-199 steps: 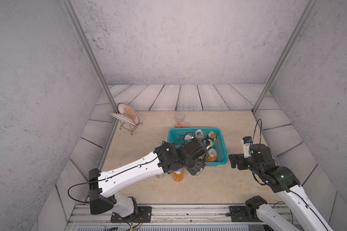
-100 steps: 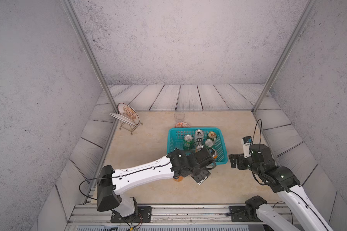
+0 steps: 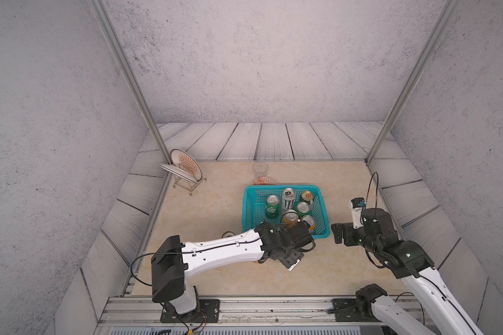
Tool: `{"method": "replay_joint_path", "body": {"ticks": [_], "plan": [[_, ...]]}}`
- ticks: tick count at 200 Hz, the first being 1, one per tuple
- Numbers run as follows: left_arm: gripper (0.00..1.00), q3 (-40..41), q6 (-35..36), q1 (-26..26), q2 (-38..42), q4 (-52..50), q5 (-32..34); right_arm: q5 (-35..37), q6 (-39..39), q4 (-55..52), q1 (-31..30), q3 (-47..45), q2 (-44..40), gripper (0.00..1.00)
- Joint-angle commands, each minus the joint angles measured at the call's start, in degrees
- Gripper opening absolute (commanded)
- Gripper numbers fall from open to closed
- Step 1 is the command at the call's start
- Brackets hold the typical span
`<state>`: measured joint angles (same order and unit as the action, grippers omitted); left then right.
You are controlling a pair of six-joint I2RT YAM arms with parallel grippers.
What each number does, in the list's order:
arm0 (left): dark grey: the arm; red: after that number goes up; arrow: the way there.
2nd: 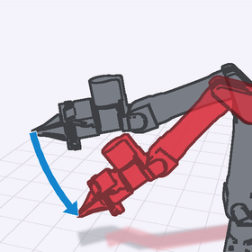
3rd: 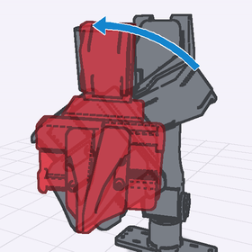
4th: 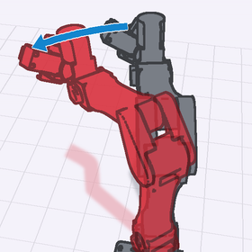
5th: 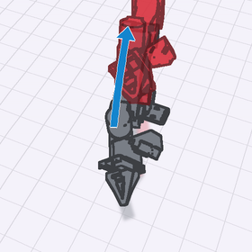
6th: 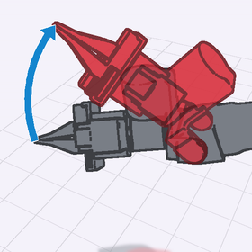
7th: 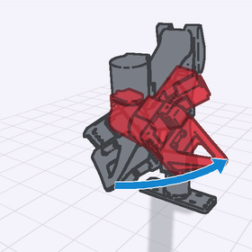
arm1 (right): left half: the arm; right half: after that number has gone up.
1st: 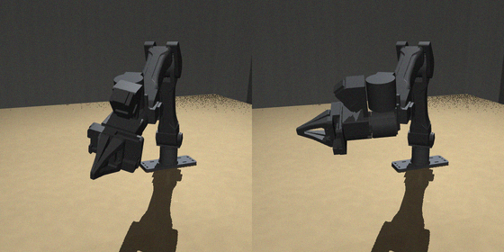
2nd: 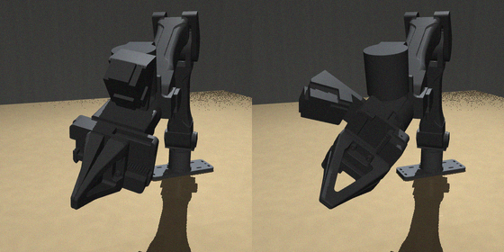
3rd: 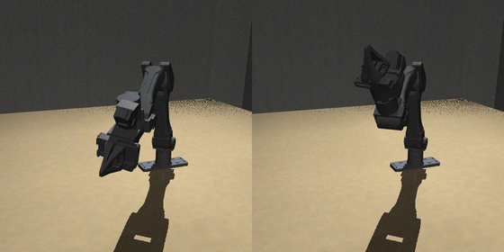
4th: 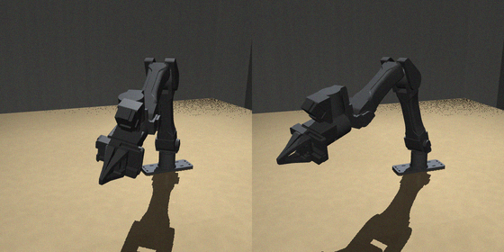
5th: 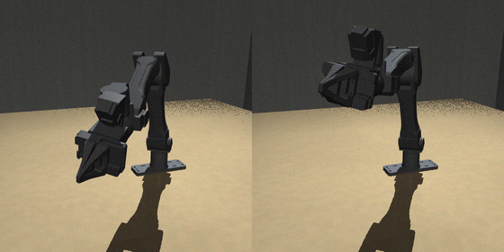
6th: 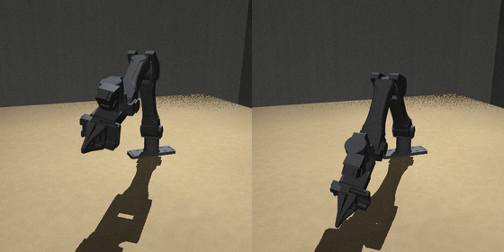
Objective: Take out the drinks from the basket
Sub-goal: Place the drink at the center of the board.
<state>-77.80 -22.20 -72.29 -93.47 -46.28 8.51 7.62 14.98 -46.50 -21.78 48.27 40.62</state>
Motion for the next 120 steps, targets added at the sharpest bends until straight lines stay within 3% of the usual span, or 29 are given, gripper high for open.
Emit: {"method": "replay_joint_path", "body": {"ticks": [1, 120], "plan": [[0.68, 0.19, -0.95, -0.06, -0.53, 2.99, 2.66, 0.38, 0.38, 0.29, 0.19, 0.86, 0.25, 0.99], [0.68, 2.77, -1.96, 1.75, -4.03, 5.82, 1.96, 0.03, 0.4, 0.46, 0.19, 0.37, 0.51, 0.99]]}}
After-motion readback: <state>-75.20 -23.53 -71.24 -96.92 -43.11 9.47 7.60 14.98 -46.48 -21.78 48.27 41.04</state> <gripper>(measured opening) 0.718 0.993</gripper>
